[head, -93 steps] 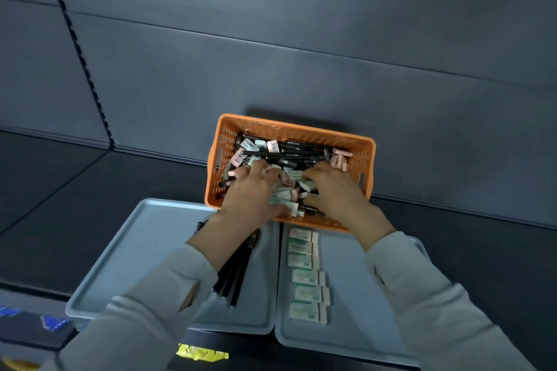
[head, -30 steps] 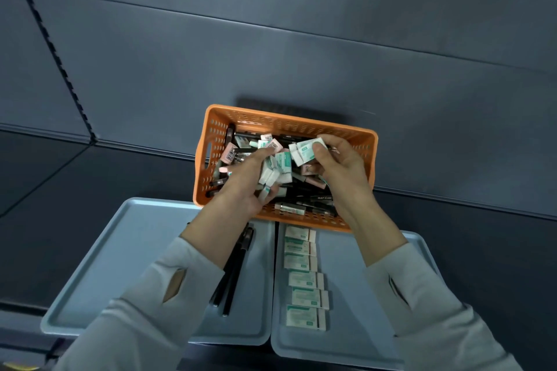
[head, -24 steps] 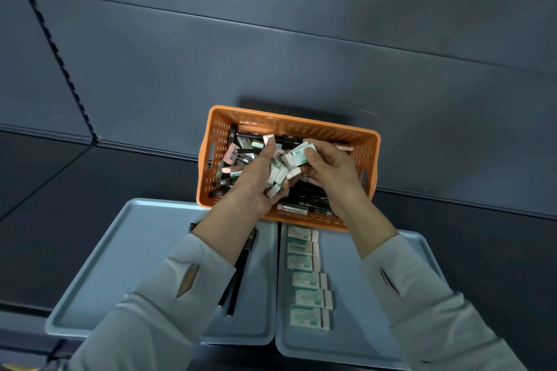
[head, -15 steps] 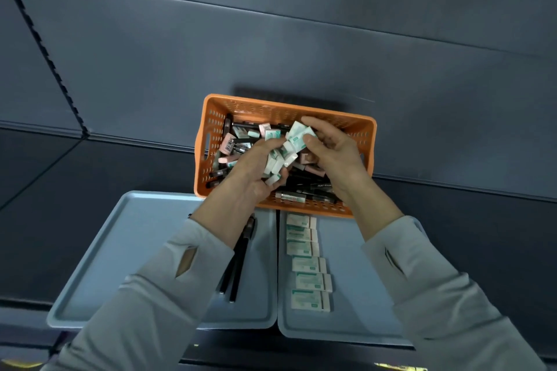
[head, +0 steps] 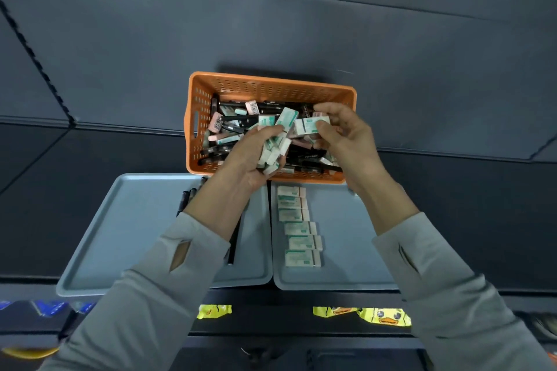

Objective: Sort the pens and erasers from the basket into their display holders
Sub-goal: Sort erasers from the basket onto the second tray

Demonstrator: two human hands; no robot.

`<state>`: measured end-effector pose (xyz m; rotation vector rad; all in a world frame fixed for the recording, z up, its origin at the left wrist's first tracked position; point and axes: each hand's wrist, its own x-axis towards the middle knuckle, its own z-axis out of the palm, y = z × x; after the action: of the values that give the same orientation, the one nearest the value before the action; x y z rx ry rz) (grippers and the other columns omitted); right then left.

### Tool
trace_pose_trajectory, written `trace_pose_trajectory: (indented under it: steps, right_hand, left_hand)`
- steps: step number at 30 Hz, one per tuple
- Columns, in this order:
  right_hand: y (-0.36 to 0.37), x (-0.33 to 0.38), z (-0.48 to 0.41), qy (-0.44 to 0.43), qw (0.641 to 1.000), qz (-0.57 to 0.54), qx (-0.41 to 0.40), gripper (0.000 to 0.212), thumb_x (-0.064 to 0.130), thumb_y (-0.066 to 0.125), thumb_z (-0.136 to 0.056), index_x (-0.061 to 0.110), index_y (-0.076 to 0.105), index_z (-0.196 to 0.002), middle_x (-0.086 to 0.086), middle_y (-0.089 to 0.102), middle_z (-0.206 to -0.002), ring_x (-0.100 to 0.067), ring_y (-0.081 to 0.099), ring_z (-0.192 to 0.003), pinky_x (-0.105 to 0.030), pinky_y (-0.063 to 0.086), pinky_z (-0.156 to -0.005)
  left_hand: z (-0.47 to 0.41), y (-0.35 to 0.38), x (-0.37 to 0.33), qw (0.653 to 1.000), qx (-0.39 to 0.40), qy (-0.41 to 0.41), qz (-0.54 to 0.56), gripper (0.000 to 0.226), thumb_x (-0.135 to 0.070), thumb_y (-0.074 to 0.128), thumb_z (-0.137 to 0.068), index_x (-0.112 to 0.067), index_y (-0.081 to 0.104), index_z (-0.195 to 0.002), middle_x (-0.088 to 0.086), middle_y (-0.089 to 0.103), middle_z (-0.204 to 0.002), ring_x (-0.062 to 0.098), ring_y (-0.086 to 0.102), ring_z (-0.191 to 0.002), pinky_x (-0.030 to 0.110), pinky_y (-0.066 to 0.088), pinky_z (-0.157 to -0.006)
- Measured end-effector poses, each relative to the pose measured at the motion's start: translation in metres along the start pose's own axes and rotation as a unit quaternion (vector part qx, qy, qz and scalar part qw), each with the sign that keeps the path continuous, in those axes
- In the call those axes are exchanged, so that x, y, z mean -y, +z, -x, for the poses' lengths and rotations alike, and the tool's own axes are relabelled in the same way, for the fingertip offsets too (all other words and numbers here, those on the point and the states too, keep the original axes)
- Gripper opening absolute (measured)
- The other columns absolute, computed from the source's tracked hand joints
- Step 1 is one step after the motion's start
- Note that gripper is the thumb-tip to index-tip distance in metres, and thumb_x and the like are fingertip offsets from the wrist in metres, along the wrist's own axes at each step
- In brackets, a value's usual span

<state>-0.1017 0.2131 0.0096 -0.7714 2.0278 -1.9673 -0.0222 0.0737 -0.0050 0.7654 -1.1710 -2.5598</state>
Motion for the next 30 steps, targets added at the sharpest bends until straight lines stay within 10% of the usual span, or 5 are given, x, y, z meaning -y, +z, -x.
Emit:
trace_pose_trajectory:
  steps: [9, 16, 30]
  right_hand:
    - [-0.058, -0.049, 0.083, 0.037, 0.974, 0.2, 0.094, 0.029, 0.0, 0.077, -0.08, 0.017, 0.073, -0.103, 0.001, 0.057, -0.11, -0.008, 0.067, -0.082, -0.014, 0.051, -0.078]
    - [-0.058, -0.092, 0.075, -0.09, 0.879, 0.467, 0.035, 0.019, 0.012, 0.073, -0.084, 0.016, 0.075, -0.102, -0.003, 0.062, -0.095, -0.025, 0.062, -0.083, -0.034, 0.047, -0.077]
    - [-0.034, -0.114, 0.051, -0.192, 0.838, 0.51, 0.01, 0.035, -0.01, 0.068, -0.072, 0.011, 0.078, -0.099, -0.017, 0.069, -0.091, -0.039, 0.064, -0.084, -0.04, 0.056, -0.074]
  left_hand:
    - [0.038, -0.034, 0.035, 0.998, -0.005, 0.055, -0.005, 0.015, -0.015, 0.064, -0.091, -0.012, 0.056, -0.103, 0.003, 0.06, -0.07, 0.012, 0.054, -0.051, 0.017, 0.04, -0.037]
    - [0.055, -0.036, 0.063, 0.998, -0.027, 0.05, -0.041, 0.009, -0.015, 0.064, -0.091, -0.015, 0.056, -0.095, 0.002, 0.062, -0.066, 0.014, 0.056, -0.05, 0.019, 0.041, -0.037]
    - [0.067, -0.046, 0.084, 0.995, -0.055, 0.027, -0.079, 0.007, -0.013, 0.065, -0.089, -0.013, 0.061, -0.095, 0.005, 0.065, -0.071, 0.015, 0.058, -0.053, 0.021, 0.044, -0.04]
